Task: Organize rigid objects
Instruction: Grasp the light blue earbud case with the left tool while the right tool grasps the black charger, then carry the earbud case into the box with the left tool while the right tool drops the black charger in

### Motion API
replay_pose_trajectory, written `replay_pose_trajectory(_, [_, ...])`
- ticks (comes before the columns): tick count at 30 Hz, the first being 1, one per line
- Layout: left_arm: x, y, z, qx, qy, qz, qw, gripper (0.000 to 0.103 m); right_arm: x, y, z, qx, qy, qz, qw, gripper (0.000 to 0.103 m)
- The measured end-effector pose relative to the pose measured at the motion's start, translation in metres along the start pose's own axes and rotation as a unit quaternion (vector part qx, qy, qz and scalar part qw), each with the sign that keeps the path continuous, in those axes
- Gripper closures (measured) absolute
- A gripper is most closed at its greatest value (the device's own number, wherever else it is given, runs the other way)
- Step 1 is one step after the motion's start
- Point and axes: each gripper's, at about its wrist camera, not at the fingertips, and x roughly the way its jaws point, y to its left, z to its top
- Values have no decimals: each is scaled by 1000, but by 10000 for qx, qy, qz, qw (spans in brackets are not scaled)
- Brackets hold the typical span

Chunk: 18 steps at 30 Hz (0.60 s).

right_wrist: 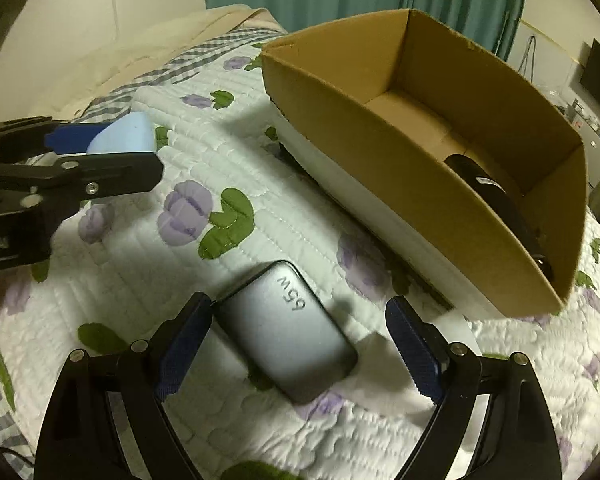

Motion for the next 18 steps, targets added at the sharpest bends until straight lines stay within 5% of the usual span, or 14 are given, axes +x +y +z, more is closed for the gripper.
replay_pose_trajectory(6, [1,0,-1,4,46,5,10000,46,16,-1,1,19,102,143,9998,24])
replay_pose_trajectory(8, [2,0,-1,16,54,25,10000,46,17,3,2,-7,84,370,9993,46])
replay_pose_trajectory(18, [-6,-5,3,133,-88,165,9997,46,-14,-7,5,591,-404,-64,9974,61])
